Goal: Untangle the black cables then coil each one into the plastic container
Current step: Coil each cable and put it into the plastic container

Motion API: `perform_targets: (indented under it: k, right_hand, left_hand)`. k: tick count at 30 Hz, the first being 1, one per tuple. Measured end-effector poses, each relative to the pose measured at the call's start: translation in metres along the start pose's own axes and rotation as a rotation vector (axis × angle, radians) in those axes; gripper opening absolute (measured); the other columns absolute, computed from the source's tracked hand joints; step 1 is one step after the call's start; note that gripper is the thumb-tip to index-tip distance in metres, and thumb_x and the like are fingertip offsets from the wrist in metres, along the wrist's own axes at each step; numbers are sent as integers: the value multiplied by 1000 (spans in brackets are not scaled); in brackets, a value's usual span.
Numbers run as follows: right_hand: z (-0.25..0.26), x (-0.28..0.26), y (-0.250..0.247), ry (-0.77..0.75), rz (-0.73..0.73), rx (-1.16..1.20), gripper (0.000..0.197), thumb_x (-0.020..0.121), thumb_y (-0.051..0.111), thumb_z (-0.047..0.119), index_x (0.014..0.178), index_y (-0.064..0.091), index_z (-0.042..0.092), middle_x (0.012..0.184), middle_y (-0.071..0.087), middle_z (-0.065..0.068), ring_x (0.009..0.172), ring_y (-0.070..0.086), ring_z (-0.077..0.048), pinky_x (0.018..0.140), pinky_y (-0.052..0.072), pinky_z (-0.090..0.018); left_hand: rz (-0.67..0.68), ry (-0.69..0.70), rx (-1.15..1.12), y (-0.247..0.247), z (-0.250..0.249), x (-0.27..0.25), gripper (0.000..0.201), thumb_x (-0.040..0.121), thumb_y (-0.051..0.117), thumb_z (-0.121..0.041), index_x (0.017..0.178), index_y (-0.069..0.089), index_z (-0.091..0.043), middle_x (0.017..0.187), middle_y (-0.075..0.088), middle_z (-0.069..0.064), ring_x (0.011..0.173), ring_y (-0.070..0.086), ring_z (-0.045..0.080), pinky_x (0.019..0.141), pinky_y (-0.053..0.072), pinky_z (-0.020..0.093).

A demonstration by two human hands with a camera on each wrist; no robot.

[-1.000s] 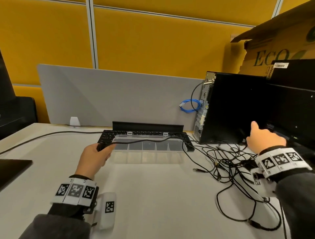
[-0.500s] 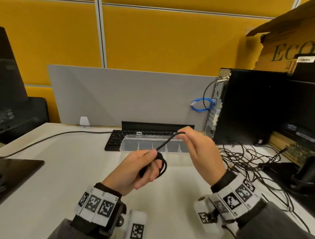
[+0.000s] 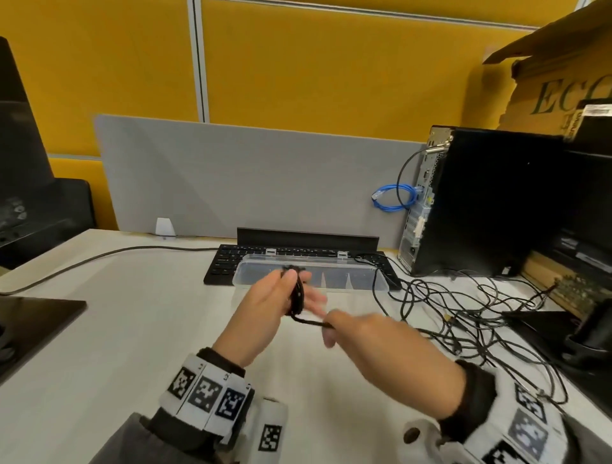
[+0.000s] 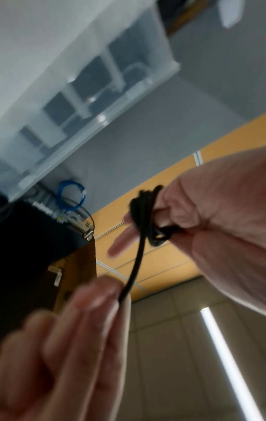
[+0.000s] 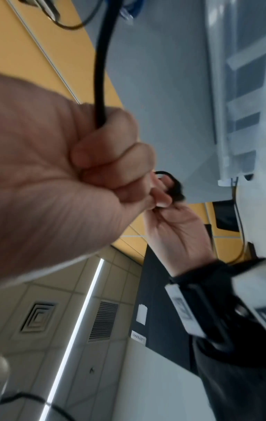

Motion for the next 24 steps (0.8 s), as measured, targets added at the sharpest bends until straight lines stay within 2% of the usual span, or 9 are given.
perform_targets:
  k: [2,4,7,11,14,16,18,20,24]
  right_hand:
    - [-8,0,-15,-2,-125,7,18,98,37,38,104,53,34,90,62,11,83,57,-15,71,44,-32]
    - [-21,1,-24,11,-141,55,28,89,41,54,90,59,33,72,59,14,68,52,-5,66,43,-26]
    - [-65,-1,-26,50,-123,178,37,78,37,64,64,45,31,53,45,11,55,47,-5,53,36,-19]
    - [-133,-9,-35,234,-34,133,39,80,39,56,62,46,23,56,40,7,49,39,-5,53,35,-15]
    - [-166,-11,-53,303,-92,-38,31,89,46,46,68,50,24,60,50,7,54,49,-6,53,36,-15]
    - [-191,-20,-68,376,-160,-202,26,91,47,43,78,58,23,69,58,6,65,58,-9,63,44,-20]
    - [-216,-33,-78,484,-119,-426,22,95,46,36,110,60,28,92,62,7,85,61,-12,79,47,-28]
    - [-231,-42,-85,634,-105,-627,37,98,41,24,133,41,35,111,56,10,102,57,-12,85,41,-31]
    - [-212,-32,-88,715,-367,-412,15,96,43,31,93,52,19,90,61,-2,88,58,-25,87,32,-40]
  left_hand:
    - [208,-34,243,8,-1,-6,39,88,48,-49,101,59,-13,73,71,0,72,66,7,75,46,21]
    - [275,-59,430,11,2,-8,33,77,67,-49,89,58,-19,68,64,-5,58,59,2,60,46,18]
    - [86,-26,596,-10,2,-2,28,73,69,-46,81,57,-23,72,58,-10,58,54,-6,55,42,9]
    - [-284,5,603,-46,-2,3,27,78,70,-37,81,56,-13,69,55,-5,61,50,7,53,36,12]
    - [-512,34,691,-61,-6,1,26,82,66,-36,77,54,-13,68,55,-2,62,50,9,52,33,21]
    - [-695,36,668,-81,-10,-5,26,85,62,-36,78,54,-12,67,53,-2,63,48,11,54,32,23]
    - [-828,20,618,-97,-12,-8,28,87,60,-37,81,55,-10,69,53,2,66,48,18,57,34,28]
    - [-854,9,613,-99,-11,-8,30,88,58,-36,83,55,-7,70,52,3,67,47,18,57,33,27]
    - [-782,12,608,-89,-2,-1,35,89,57,-35,75,52,-3,65,51,6,61,46,18,52,33,26]
Point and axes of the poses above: each hand's wrist, its own x-axis towards the middle knuckle, its own y-axis out of the palm, z = x × y, the point moved 3 cm from there along x, towards the middle knuckle
